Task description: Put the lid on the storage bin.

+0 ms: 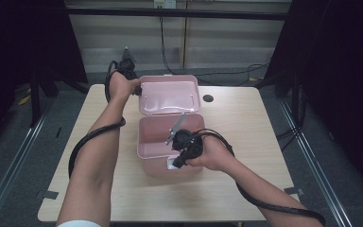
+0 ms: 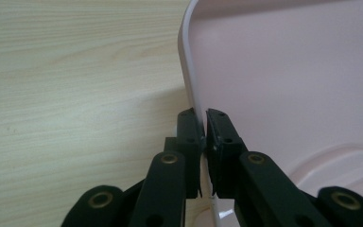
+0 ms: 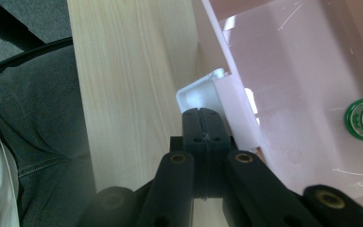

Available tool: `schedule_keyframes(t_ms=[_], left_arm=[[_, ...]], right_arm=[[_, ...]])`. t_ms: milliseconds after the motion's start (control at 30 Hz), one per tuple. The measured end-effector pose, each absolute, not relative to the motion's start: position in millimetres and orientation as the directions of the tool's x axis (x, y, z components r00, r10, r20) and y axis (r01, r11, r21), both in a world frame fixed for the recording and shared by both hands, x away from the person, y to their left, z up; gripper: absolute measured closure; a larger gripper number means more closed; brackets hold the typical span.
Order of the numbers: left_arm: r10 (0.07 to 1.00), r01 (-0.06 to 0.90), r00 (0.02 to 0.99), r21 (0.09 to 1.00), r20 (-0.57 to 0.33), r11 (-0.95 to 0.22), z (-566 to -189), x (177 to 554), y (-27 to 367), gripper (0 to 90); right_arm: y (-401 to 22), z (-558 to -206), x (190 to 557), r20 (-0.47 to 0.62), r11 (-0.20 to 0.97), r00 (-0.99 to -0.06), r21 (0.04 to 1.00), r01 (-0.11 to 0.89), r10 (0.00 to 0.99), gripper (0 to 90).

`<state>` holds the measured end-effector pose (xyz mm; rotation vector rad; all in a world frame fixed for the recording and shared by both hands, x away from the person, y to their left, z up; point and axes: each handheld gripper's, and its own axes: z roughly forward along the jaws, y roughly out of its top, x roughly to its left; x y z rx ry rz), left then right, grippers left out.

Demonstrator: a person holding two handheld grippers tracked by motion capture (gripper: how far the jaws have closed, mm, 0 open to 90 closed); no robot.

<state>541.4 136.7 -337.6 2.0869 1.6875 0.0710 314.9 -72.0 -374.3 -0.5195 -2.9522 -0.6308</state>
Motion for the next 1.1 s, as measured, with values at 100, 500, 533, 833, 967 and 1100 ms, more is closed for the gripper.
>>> schedule_keyframes(t_ms=[100, 500, 533, 833, 967, 1100], left_arm=[[0.939, 0.913, 0.252, 0.379, -0.232, -0.151, -332.1, 538.8, 136.0, 85.2], [0.935, 0.909, 0.264, 0.385, -0.235, -0.160, -313.1, 527.9, 139.7, 86.4], [0.935, 0.909, 0.264, 0.385, -0.235, -0.160, -313.1, 527.9, 139.7, 86.5], [0.934, 0.908, 0.274, 0.382, -0.231, -0.171, -302.6, 522.1, 141.0, 86.9], [0.929, 0.907, 0.285, 0.380, -0.237, -0.181, -298.5, 519.5, 142.2, 87.2], [0.927, 0.903, 0.293, 0.386, -0.235, -0.188, -294.5, 516.9, 141.7, 87.4]], right_arm=[[-71.5, -373.7, 314.7, 0.147, 0.859, -0.937, 0.375, 0.349, 0.317, 90.0], [-69.9, -373.0, 316.4, 0.152, 0.856, -0.929, 0.362, 0.370, 0.337, 90.0], [-69.9, -373.0, 316.4, 0.152, 0.856, -0.929, 0.362, 0.370, 0.337, 90.0], [-68.7, -372.8, 317.5, 0.159, 0.850, -0.922, 0.357, 0.387, 0.353, 90.0], [-68.3, -372.6, 318.2, 0.159, 0.849, -0.919, 0.354, 0.393, 0.359, 90.0], [-67.5, -373.1, 319.7, 0.166, 0.847, -0.920, 0.361, 0.391, 0.355, 90.0]])
